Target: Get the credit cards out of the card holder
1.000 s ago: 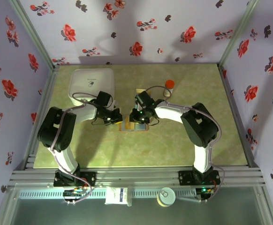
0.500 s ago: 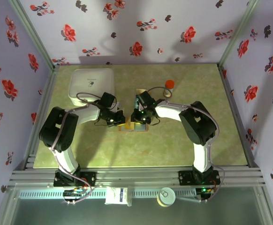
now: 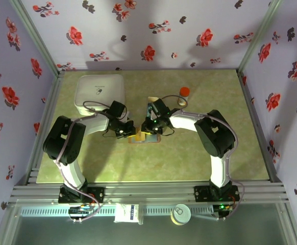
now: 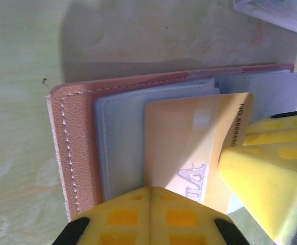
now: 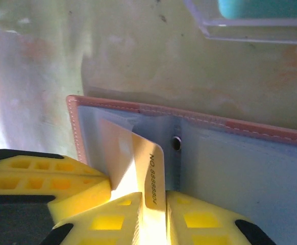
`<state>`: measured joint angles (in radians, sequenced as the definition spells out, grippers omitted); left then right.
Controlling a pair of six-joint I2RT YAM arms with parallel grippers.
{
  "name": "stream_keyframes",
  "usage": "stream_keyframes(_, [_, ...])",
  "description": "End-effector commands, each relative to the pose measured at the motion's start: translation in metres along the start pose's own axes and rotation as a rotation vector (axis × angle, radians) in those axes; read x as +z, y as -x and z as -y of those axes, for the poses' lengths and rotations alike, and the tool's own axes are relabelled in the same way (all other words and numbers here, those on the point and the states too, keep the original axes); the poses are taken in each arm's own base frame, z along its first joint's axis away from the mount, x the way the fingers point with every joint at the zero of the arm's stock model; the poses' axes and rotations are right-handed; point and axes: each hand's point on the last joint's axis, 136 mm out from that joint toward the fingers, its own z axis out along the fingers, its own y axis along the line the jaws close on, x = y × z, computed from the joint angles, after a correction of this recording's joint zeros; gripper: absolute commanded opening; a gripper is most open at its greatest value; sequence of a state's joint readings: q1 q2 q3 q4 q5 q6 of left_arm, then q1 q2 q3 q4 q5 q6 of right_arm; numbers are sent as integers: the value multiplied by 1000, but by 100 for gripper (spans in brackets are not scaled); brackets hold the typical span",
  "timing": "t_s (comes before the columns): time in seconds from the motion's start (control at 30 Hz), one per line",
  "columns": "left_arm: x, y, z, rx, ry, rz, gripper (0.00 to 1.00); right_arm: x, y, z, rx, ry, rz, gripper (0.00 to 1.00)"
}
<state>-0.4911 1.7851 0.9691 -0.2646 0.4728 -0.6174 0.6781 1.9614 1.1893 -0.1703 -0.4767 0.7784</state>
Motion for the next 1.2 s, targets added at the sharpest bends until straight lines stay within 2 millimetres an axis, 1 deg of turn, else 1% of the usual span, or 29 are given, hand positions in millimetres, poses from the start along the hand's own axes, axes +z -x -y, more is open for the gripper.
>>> stream_keyframes(0.0, [7,-6,-12,-17,40,-24,0,-6,1,-10,10,56,5,16])
stream_keyframes(0.07, [7,-7,-12,-19,39,-25,0,-7,0,-6,12,46,8,12])
stream_keyframes(0.17, [7,-7,-13,-20,41,-26,0,-13,-1,0,4,13,12,10])
stream_keyframes(0.27, [6,-9,-13,-18,41,-28,0,-24,-2,9,-9,-39,25,10])
stream_keyframes(0.4, [5,-10,-13,-17,41,-29,0,-40,-3,13,-26,-73,38,9])
stream_keyframes(0.5, [4,-9,-11,-15,36,-27,1,-51,-4,9,-46,-75,40,8])
stream_keyframes(0.63, [-3,-4,-1,-3,10,-12,2,-72,2,0,-104,-96,69,6])
stream_keyframes(0.7, [-8,-1,6,8,-9,2,5,-81,6,-3,-153,-116,73,3])
stream_keyframes(0.8, [-16,0,12,20,-18,16,7,-97,11,-8,-285,-152,65,1])
stream_keyframes(0.87, [-23,1,14,23,-23,27,9,-108,17,-10,-419,-204,65,1])
stream_keyframes(0.93, [-31,3,16,30,-21,47,10,-118,24,-6,-541,-269,63,0])
stream_keyframes(1.03, [-43,5,15,35,-19,84,11,-129,30,-7,-714,-311,18,0])
stream_keyframes(1.17, [-55,2,8,27,-8,106,12,-143,47,-8,-950,-378,3,0])
